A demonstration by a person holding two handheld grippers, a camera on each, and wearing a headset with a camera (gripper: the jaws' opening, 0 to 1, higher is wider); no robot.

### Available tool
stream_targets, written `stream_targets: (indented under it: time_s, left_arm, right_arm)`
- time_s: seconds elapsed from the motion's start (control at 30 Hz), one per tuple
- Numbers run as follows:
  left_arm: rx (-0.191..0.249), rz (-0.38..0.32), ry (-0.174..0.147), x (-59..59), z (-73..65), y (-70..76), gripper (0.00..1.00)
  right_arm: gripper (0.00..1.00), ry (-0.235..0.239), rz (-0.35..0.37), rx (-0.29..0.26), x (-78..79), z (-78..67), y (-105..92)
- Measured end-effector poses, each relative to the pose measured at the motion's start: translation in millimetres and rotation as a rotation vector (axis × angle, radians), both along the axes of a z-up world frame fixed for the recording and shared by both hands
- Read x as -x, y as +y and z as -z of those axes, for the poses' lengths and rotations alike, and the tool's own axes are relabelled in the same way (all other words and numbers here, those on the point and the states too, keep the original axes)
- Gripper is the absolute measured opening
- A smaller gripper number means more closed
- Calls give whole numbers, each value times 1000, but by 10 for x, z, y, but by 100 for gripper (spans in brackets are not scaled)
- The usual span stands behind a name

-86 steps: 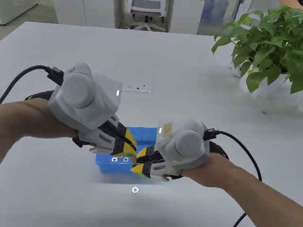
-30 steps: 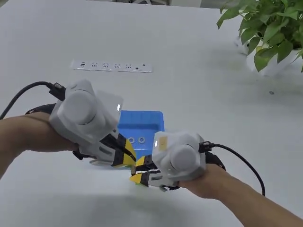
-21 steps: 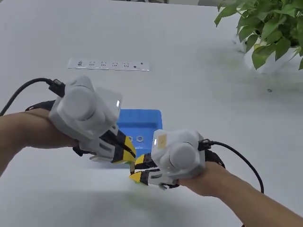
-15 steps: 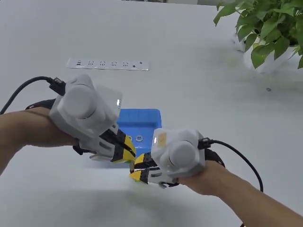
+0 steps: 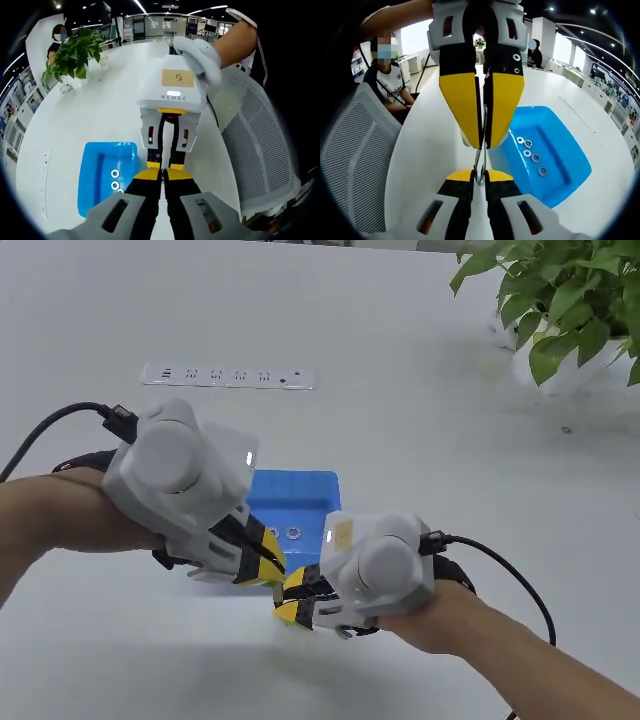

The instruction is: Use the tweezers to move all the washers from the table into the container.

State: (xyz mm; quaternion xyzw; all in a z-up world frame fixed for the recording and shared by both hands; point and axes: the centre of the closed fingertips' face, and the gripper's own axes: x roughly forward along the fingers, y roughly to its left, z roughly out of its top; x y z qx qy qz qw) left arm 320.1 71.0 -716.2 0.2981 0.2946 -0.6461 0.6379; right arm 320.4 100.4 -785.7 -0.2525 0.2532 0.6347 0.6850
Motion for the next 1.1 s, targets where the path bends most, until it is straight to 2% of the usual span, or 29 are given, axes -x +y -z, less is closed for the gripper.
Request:
stream_targets:
  time_s: [0.47,0.73,1.1]
  left_arm:
    - [16,-7,-15,16,-190,4,6]
    - [28,-4,-38,36,-343,15,6]
    - [30,-7,-64,4,-536,72,6]
  right_arm:
    - [10,-20,-2,-5,14,-194,7]
    - [10,-38,4,-16,18,-343,19]
    - [10,-56,1,-27,-18,-529,75]
